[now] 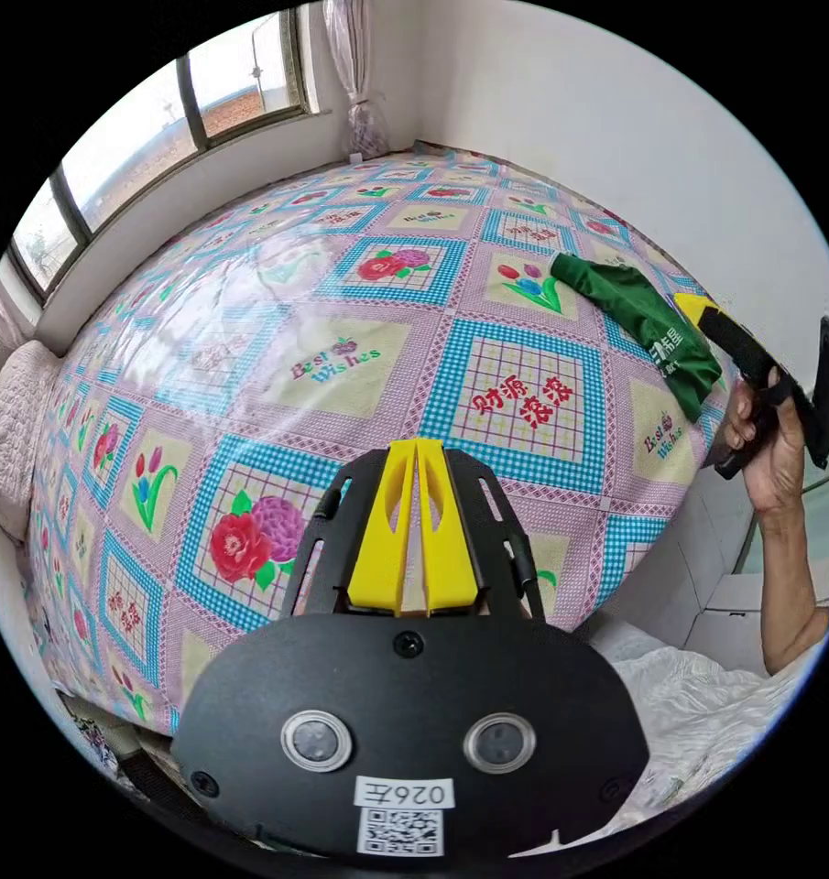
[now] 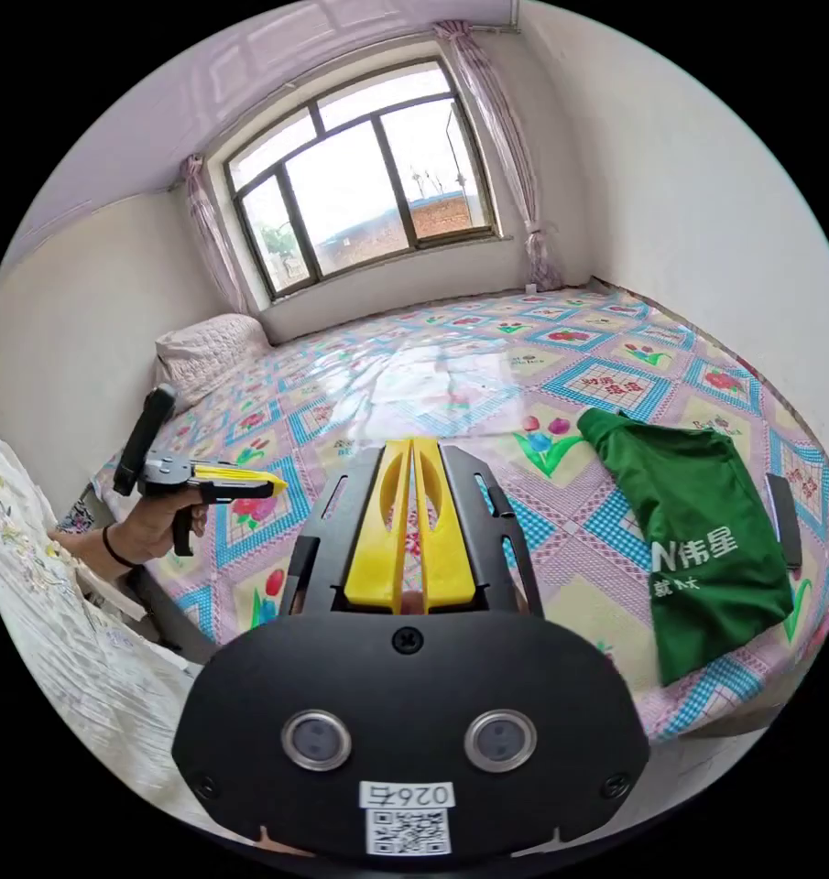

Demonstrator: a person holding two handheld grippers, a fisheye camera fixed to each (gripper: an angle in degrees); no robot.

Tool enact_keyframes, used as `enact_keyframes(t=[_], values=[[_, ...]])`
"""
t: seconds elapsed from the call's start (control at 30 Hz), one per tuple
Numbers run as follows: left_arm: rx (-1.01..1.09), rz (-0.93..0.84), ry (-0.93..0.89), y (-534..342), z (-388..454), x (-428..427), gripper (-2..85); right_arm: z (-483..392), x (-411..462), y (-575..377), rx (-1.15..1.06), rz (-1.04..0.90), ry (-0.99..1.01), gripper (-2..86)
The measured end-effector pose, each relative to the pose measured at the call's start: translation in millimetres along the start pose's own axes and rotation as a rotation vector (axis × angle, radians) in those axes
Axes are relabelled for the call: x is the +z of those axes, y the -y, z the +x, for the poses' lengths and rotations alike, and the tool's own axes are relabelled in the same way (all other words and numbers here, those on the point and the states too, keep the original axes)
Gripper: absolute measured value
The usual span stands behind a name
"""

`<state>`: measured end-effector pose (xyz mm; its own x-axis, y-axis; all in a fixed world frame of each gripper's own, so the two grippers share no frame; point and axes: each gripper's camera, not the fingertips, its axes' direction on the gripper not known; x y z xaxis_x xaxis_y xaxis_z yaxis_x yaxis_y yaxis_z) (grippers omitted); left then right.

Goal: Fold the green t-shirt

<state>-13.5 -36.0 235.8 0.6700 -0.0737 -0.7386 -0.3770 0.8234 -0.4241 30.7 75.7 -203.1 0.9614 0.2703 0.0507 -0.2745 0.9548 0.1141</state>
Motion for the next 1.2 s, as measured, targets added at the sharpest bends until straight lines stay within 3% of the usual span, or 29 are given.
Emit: enact_keyframes(t=[0.1, 0.27, 0.4, 0.57, 0.67, 0.83, 0.97, 1.13, 1.2], values=[[-0.052, 0.009, -0.028, -24.8, -25.5, -14.0, -0.8, -37.2, 16.3, 0.1, -0.024, -0.074, 0.016, -0.9], [-0.126, 0.045, -0.120, -66.2, -58.8, -28.6, -1.0, -104.9, 16.5, -13.1, -0.129, 0.035, -0.095, -1.0], [-0.197, 0.102, -0.031, -106.3, -71.6, -40.4, -1.0, -137.6, 21.3, -26.9, -0.137, 0.039, -0.165, -1.2], [-0.198, 0.116, -0.012, -140.6, -76.4, -45.0, -1.0, -142.2, 9.4, -45.5, -0.050, 0.118, -0.079, -1.1], [-0.248, 0.078, -0.041, -153.0, -80.0, -46.9, -1.0, -142.8, 12.0, -51.6, -0.047, 0.068, -0.076, -1.0], [-0.287, 0.153, -0.085, -170.5, -77.0, -63.9, -1.0, -152.8, 1.8, -62.9, -0.087, 0.092, -0.180, -1.3], [-0.313, 0.203, -0.129, -180.7, -70.9, -75.0, -0.9, -143.6, -2.2, -66.5, -0.065, 0.074, -0.131, -1.4], [-0.335, 0.261, 0.002, -194.6, -55.9, -88.7, -0.9, -146.5, -14.9, -75.7, -0.114, 0.136, -0.242, -1.3], [-0.273, 0.273, 0.093, -197.6, -42.4, -94.4, -0.9, -141.4, -20.4, -76.1, -0.079, 0.145, -0.171, -1.2]])
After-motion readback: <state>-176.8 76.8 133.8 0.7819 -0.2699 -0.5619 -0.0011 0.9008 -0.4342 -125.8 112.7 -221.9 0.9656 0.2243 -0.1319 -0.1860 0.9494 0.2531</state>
